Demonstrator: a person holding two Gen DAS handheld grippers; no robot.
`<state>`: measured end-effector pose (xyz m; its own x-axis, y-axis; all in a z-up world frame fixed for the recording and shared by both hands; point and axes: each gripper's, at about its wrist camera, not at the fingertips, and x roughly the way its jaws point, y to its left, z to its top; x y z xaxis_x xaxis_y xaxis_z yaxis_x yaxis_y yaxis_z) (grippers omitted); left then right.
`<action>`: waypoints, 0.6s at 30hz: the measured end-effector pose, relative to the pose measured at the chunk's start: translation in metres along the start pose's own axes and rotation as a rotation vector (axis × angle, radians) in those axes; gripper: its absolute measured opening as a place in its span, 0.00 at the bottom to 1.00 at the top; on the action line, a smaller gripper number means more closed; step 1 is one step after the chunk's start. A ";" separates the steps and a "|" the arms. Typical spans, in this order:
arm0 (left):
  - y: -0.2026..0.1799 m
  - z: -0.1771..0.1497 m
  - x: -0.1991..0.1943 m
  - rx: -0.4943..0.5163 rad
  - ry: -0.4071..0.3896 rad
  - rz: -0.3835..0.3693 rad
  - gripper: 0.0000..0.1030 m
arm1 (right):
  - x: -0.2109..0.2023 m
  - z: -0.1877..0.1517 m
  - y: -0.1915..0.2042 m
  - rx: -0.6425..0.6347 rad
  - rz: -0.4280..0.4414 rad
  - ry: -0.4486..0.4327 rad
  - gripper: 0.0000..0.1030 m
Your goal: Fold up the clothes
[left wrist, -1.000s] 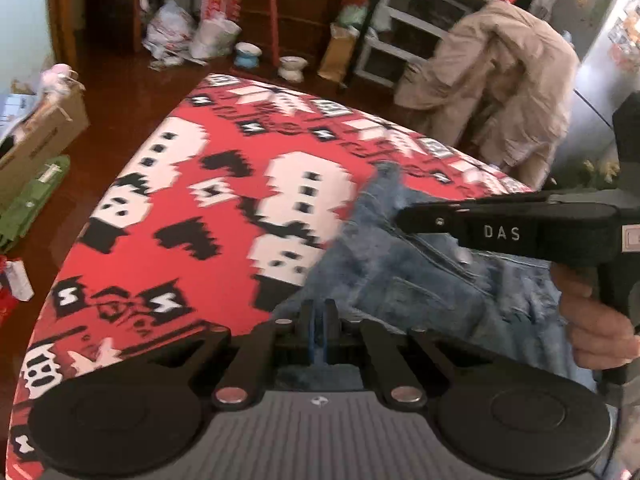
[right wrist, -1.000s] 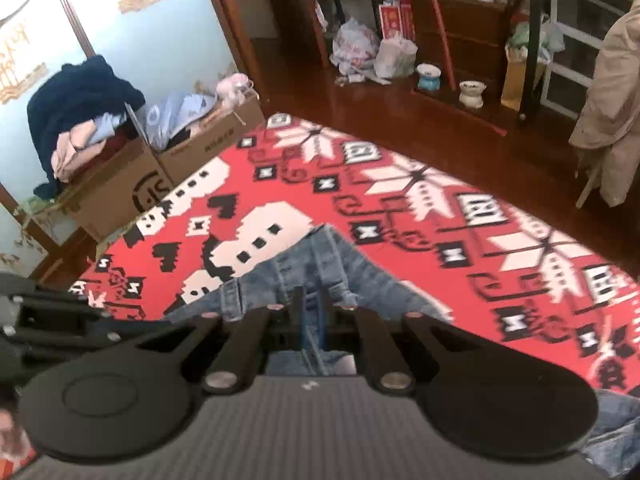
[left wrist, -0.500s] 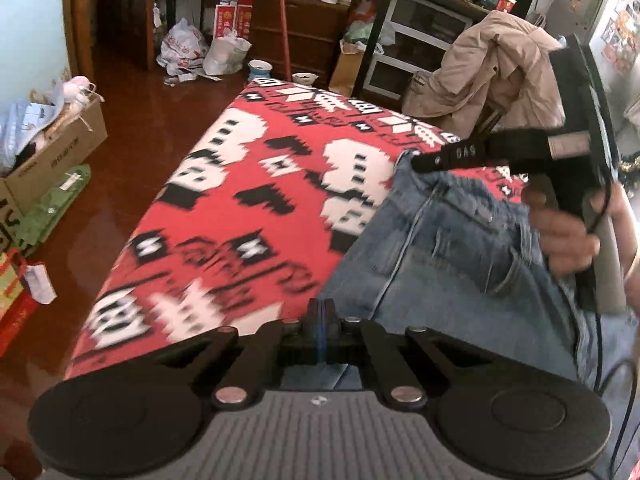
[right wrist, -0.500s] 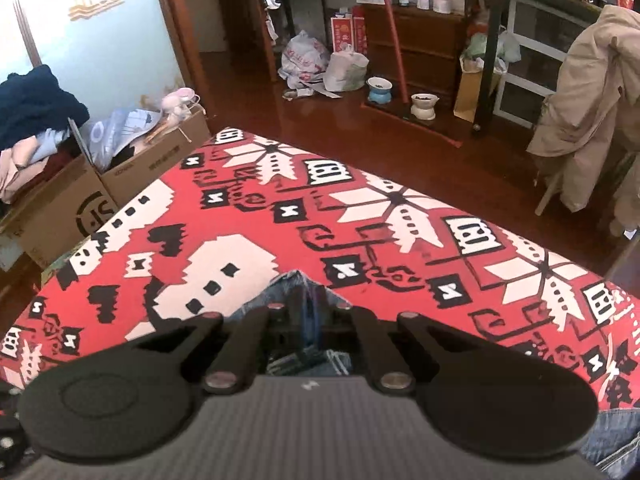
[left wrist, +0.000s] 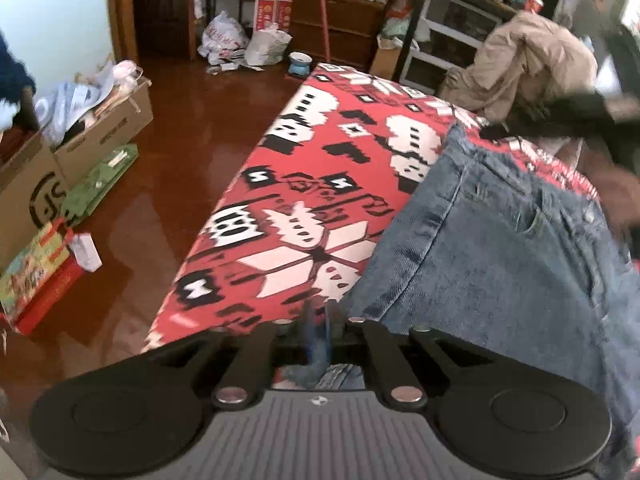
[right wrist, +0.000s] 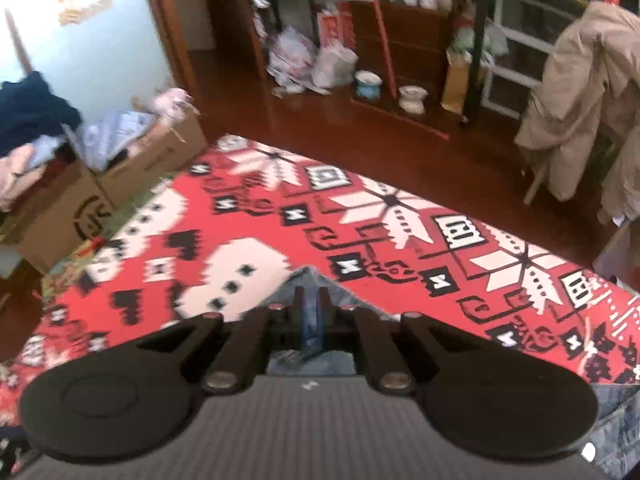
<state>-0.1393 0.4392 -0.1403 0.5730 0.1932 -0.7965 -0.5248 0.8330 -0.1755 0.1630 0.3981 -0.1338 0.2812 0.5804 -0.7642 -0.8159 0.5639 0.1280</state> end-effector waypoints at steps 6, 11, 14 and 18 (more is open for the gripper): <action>0.009 -0.015 -0.008 -0.019 0.009 -0.009 0.08 | -0.033 -0.055 0.036 -0.016 0.161 0.042 0.04; 0.026 -0.026 -0.025 -0.092 0.002 -0.051 0.07 | -0.035 -0.091 0.067 -0.011 0.194 0.082 0.05; 0.035 -0.029 -0.034 -0.135 -0.015 -0.082 0.11 | -0.038 -0.101 0.073 0.010 0.209 0.088 0.05; 0.037 -0.027 -0.027 -0.166 -0.015 -0.091 0.16 | -0.046 -0.108 0.080 0.026 0.243 0.074 0.05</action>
<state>-0.1909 0.4510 -0.1407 0.6313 0.1302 -0.7645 -0.5665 0.7507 -0.3399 0.0301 0.3530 -0.1571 0.0398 0.6568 -0.7530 -0.8416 0.4283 0.3291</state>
